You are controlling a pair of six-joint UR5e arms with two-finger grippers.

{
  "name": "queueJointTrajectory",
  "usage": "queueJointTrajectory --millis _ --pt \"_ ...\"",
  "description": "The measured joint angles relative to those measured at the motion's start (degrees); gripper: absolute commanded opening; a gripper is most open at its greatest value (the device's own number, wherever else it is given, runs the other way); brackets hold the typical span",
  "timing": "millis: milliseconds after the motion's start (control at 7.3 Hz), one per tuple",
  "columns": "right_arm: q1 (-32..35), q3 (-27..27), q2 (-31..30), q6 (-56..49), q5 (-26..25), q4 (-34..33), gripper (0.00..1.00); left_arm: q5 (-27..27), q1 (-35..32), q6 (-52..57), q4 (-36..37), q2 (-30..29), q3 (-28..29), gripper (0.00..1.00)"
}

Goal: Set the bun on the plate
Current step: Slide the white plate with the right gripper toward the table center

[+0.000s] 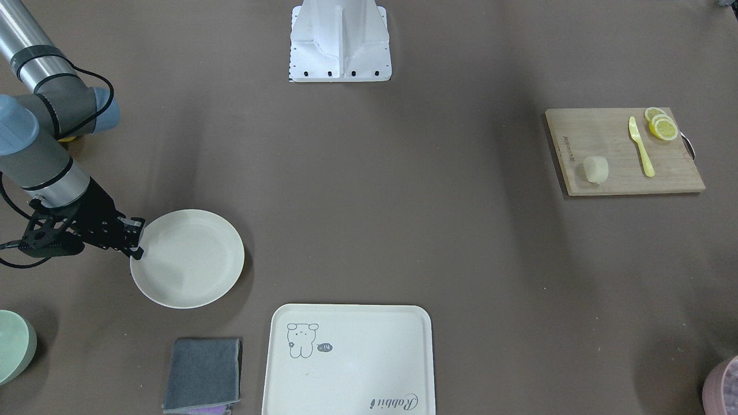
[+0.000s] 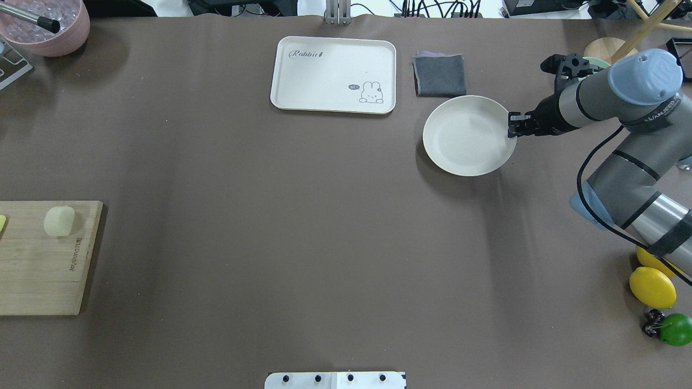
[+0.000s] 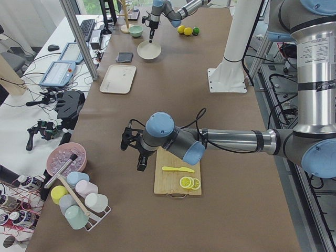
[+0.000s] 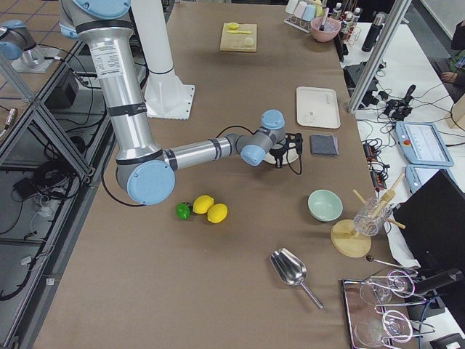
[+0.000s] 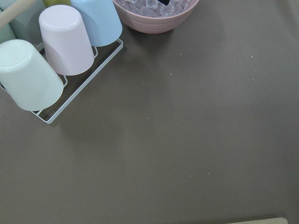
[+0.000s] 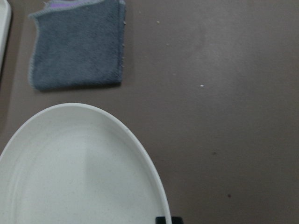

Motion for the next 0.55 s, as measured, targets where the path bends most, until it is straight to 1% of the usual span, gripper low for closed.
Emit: queueJointTrajectory --millis 274,411,548 --pt "-3.6 1.3 5.1 7.2 -0.2 0.0 0.0 0.0 0.0 0.0 0.0 0.0 0.2 0.98" --pt "-7.3 2.1 7.4 10.3 -1.6 0.1 0.0 0.0 0.0 0.0 0.0 0.1 0.3 0.98" --pt "-11.8 2.9 8.9 12.4 -4.8 0.1 0.0 0.0 0.0 0.1 0.0 0.0 0.4 0.98"
